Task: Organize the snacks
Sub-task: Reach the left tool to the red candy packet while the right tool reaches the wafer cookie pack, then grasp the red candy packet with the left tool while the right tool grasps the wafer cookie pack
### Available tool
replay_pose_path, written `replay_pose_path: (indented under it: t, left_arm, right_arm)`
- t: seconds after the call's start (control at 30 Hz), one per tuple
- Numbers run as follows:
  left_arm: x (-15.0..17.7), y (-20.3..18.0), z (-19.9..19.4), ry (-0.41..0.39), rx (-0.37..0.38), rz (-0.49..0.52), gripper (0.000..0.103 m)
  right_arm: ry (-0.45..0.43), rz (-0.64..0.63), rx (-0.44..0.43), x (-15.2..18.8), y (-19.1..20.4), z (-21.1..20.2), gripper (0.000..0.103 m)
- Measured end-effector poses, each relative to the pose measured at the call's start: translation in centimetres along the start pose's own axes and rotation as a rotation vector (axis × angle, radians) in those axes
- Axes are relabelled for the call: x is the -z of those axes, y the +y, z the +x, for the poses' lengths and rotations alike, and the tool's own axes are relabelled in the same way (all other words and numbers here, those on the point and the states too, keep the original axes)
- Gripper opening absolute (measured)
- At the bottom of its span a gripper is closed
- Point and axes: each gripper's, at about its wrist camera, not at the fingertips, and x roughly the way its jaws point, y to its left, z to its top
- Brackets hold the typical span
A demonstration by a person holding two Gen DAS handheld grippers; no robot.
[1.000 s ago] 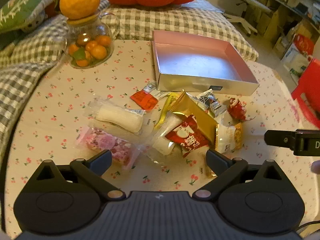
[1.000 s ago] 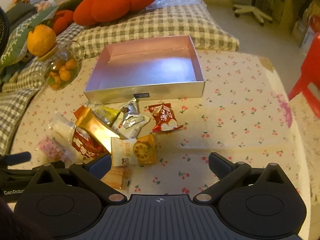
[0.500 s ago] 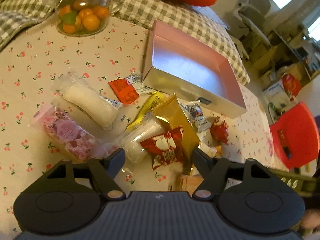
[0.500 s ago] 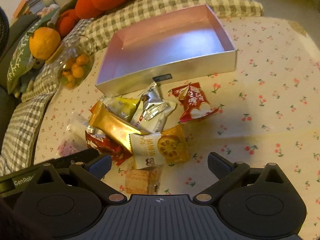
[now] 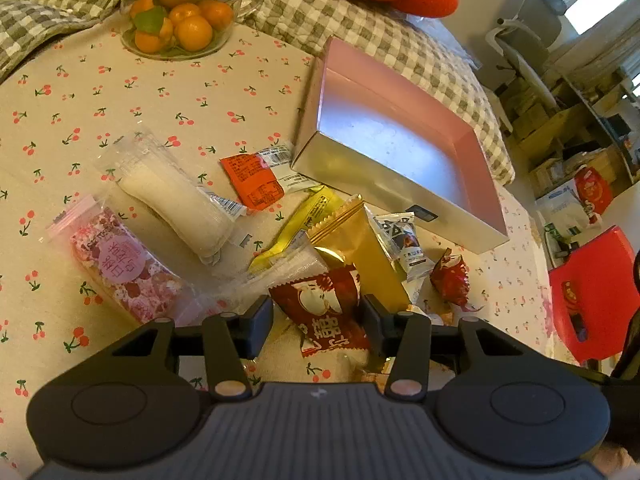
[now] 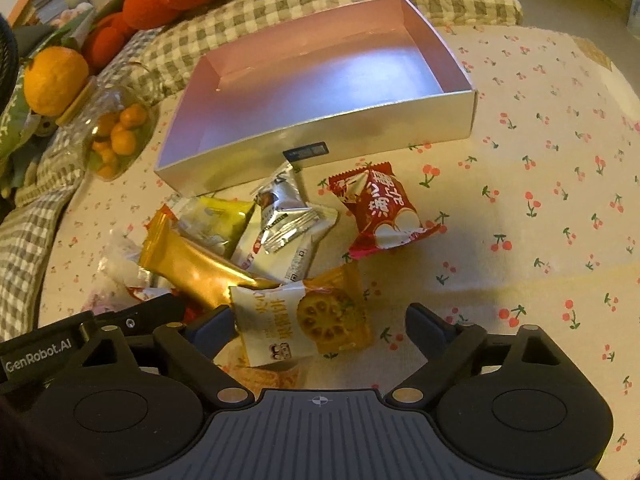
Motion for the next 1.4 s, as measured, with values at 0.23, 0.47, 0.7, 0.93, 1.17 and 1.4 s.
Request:
replay_pose_path:
  t: [0.23, 0.47, 0.7, 0.93, 1.17, 1.4]
  left_arm:
    - [0.2, -0.4, 0.2, -0.010, -0.028, 0.014, 0.036]
    - [0.2, -0.3, -0.2, -0.012, -0.028, 0.029, 0.028]
    - [0.2, 0.0, -1.0, -0.014, -0.016, 0.040, 0.026]
    - [0.0, 0.9, -1.8, -0.007, 0.005, 0.010, 0.026]
    - [-0.1, 1.0, -2.8, -0.022, 0.023, 0.003, 0.026]
    - [-0.5, 0.9, -3.5, -0.039, 0.037, 0.004, 0.026]
  right_arm:
    - [-0.018, -0.069, 0.057, 0.6, 1.2, 0.6, 0.082]
    - [-0.033, -0.076, 0.057, 0.7, 1.2, 0.2, 0.053]
    - [-0.015, -0.044, -0.002, 0.6, 0.8, -0.2, 0.027]
    - [-0.016, -0.026, -0.040, 0.4, 0.6, -0.8, 0.016]
    - [-0.029, -0.013, -0.058, 0.2, 0.4, -1.7, 0.012]
    - [-0.053, 0.008, -0.086, 0.1, -0.1, -3.0, 0.012]
